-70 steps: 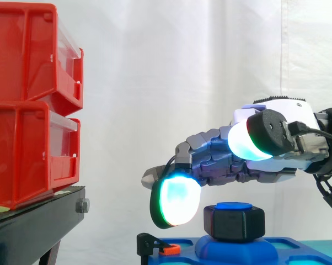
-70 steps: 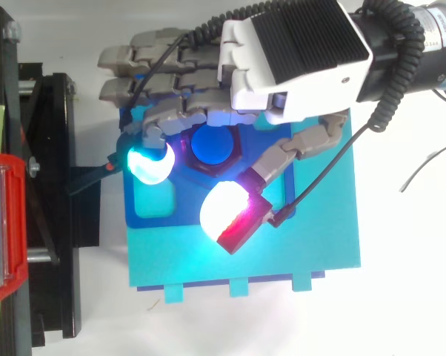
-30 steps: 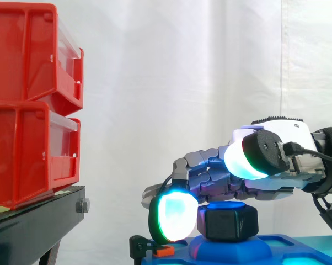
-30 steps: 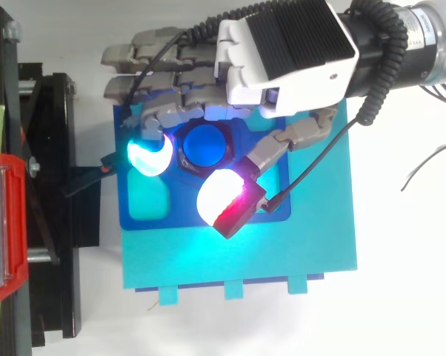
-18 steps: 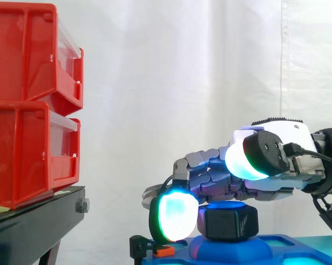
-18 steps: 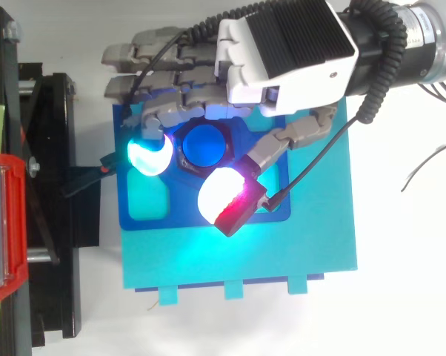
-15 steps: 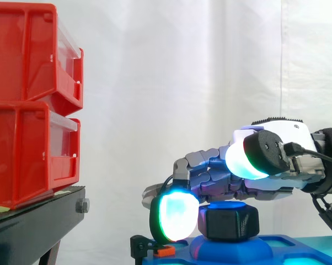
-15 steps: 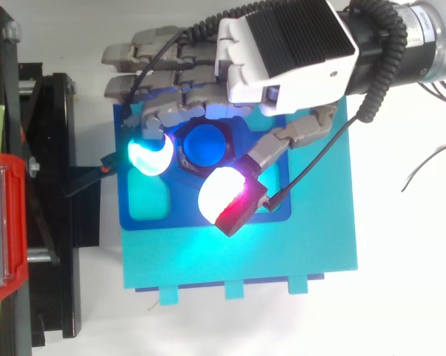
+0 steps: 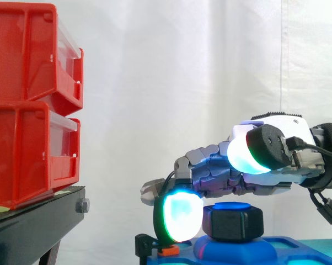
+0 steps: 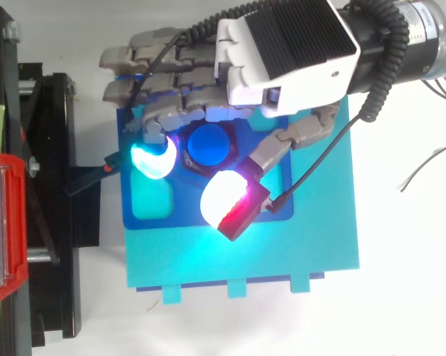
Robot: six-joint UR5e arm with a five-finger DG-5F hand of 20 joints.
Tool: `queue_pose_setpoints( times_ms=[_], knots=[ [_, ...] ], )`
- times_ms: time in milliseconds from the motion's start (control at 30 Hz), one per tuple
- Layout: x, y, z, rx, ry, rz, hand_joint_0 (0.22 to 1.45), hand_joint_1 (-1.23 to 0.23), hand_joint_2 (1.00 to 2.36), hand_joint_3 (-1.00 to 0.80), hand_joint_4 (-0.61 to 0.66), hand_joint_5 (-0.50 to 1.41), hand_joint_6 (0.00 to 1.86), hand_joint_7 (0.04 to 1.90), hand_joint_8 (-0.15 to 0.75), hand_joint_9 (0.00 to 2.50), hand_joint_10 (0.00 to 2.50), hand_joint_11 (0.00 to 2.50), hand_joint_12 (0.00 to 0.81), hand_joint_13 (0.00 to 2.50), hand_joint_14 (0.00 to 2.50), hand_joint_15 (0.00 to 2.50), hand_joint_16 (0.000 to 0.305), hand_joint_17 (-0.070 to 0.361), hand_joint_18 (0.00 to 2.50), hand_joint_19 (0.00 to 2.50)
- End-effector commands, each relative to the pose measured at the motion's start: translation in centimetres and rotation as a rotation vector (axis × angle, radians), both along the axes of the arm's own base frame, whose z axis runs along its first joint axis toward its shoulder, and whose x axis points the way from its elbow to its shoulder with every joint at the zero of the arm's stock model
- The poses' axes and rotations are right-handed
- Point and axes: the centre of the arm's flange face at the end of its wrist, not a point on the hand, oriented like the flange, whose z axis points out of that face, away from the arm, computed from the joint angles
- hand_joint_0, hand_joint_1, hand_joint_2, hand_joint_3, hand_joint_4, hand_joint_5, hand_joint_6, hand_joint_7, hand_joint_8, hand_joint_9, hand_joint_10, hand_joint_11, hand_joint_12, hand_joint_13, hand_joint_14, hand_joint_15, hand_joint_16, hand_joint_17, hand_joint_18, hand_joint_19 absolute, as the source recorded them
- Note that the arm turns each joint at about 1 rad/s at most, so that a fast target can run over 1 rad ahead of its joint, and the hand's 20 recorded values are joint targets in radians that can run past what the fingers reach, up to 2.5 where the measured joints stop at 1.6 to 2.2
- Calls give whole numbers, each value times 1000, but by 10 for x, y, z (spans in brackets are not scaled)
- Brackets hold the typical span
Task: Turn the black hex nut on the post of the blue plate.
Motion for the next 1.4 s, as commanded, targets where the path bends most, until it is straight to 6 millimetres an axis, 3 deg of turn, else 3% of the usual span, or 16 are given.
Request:
queue_pose_setpoints(
  times_ms=[0,433,1367],
  knots=[
    [3,0,7,-2,-4,7,507,-174,1000,-500,303,-177,504,1041,261,239,0,0,354,6,0,0,48,109,0,164],
    [6,0,16,-3,-14,7,508,-197,1000,-500,300,-175,504,1026,262,261,0,0,353,31,0,0,49,110,0,142],
    [-3,-25,14,-18,-16,40,508,-204,1000,-500,310,-171,504,1039,264,265,0,0,352,35,0,0,49,110,0,136]
  ],
)
